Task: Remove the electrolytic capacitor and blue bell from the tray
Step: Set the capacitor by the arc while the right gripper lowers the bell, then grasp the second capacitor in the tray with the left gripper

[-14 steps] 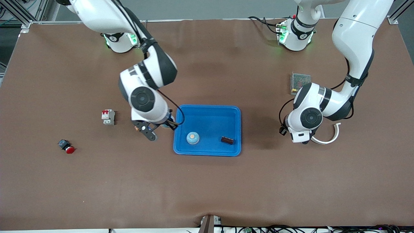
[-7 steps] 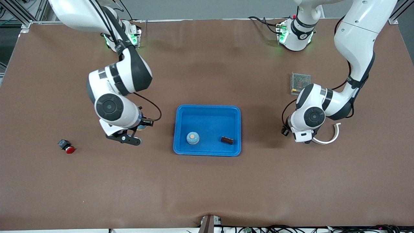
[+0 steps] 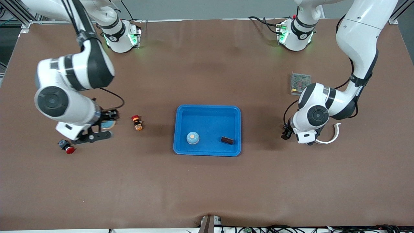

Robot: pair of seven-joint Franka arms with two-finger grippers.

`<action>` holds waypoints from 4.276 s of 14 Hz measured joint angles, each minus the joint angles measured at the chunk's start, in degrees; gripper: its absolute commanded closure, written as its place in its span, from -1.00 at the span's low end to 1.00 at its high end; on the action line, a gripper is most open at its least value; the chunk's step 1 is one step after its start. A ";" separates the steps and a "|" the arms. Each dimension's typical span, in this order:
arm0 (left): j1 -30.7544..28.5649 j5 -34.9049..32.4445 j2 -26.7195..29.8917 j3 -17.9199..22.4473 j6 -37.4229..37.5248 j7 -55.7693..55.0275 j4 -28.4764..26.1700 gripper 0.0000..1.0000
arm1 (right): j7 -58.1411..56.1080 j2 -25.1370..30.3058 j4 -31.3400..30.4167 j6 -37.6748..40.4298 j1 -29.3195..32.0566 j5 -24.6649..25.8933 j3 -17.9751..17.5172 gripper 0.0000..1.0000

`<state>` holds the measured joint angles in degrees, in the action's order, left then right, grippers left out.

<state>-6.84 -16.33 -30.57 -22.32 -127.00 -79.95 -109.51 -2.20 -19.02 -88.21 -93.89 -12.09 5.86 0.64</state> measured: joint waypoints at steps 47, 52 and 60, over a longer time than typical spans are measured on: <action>22.29 3.87 -14.72 0.39 -13.89 -38.76 21.56 1.00 | -58.02 1.37 -50.47 -56.60 45.01 -8.23 -0.56 0.51; 21.90 3.87 -7.15 0.40 -2.86 -38.19 21.94 1.00 | -57.98 1.07 -50.38 -57.02 45.02 -8.27 -0.57 -1.00; 14.60 5.59 1.31 -0.10 15.85 -23.32 21.38 1.00 | -55.29 5.50 -39.97 -36.56 43.34 -8.37 -1.62 -1.00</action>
<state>7.77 -10.74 -29.25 -22.42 -111.15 -103.26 -88.13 -57.49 -13.52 -128.18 -130.45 31.24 -2.51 -0.98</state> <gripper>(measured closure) 0.683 0.000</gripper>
